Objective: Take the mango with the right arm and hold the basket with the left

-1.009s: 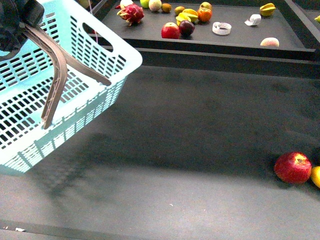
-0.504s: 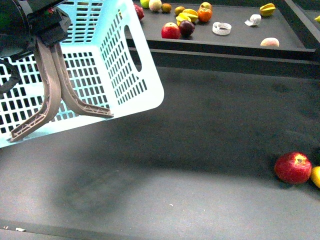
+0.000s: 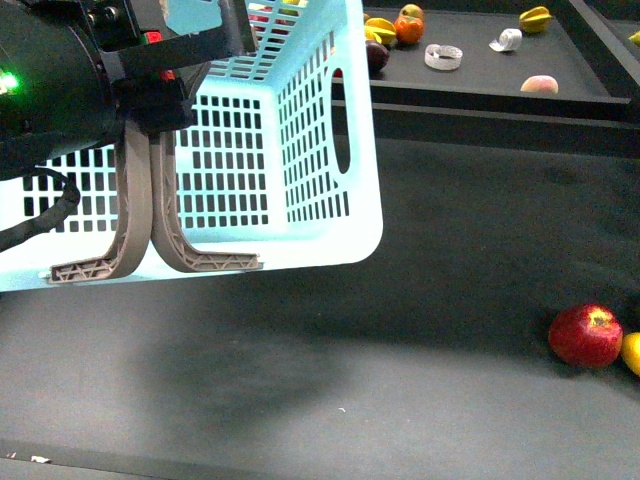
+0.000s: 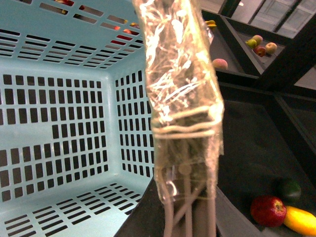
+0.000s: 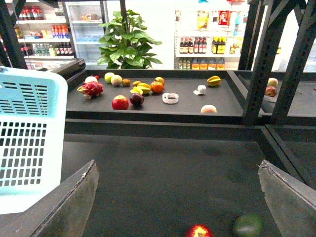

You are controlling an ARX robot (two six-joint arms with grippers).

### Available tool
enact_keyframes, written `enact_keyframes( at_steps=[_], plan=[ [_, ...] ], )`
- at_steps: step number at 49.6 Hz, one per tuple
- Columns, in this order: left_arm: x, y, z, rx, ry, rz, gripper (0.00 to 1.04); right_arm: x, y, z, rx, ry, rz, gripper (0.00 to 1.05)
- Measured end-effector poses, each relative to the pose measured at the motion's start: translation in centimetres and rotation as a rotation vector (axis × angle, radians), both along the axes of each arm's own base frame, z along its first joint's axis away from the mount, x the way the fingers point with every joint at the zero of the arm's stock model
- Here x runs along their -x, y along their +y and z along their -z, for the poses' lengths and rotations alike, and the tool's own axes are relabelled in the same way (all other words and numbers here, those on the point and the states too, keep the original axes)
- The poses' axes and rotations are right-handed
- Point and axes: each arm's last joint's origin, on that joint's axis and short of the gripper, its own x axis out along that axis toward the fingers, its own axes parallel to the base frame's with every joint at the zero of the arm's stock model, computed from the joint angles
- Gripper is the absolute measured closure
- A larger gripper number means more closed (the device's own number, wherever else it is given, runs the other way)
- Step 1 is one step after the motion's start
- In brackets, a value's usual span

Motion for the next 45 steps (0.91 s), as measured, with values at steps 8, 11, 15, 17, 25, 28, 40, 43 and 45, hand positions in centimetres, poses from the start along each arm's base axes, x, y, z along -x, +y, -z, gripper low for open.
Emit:
enact_keyframes(
  at_steps=[8,11,15,17,25,28,40,43,45],
  plan=[
    [0.8,-0.6,0.2,-0.025,-0.003,0.051,0.99,0.0,0.0,0.0,0.000,0.000,0.000,0.08],
    [1.3,-0.8,0.1,-0.012,-0.002,0.071,0.99,0.0,0.0,0.0,0.000,0.000,0.000,0.08],
    [2.0,-1.0,-0.4,0.011,-0.012,0.095,0.99,0.0,0.0,0.0,0.000,0.000,0.000,0.08],
    [2.3,-1.1,-0.7,0.017,-0.022,0.110,0.99,0.0,0.0,0.0,0.000,0.000,0.000,0.08],
    [3.1,-1.3,-1.7,0.033,-0.052,0.154,0.99,0.0,0.0,0.0,0.000,0.000,0.000,0.08],
    [3.3,-1.3,-1.8,0.029,-0.053,0.162,0.99,0.0,0.0,0.0,0.000,0.000,0.000,0.08],
    [3.5,-0.8,-1.3,0.002,-0.030,0.148,0.99,0.0,0.0,0.0,0.000,0.000,0.000,0.08],
    [3.6,-0.5,-1.0,-0.001,-0.024,0.141,0.99,0.0,0.0,0.0,0.000,0.000,0.000,0.08],
    [3.7,-0.4,-0.9,-0.003,-0.020,0.137,0.99,0.0,0.0,0.0,0.000,0.000,0.000,0.08]
  ],
)
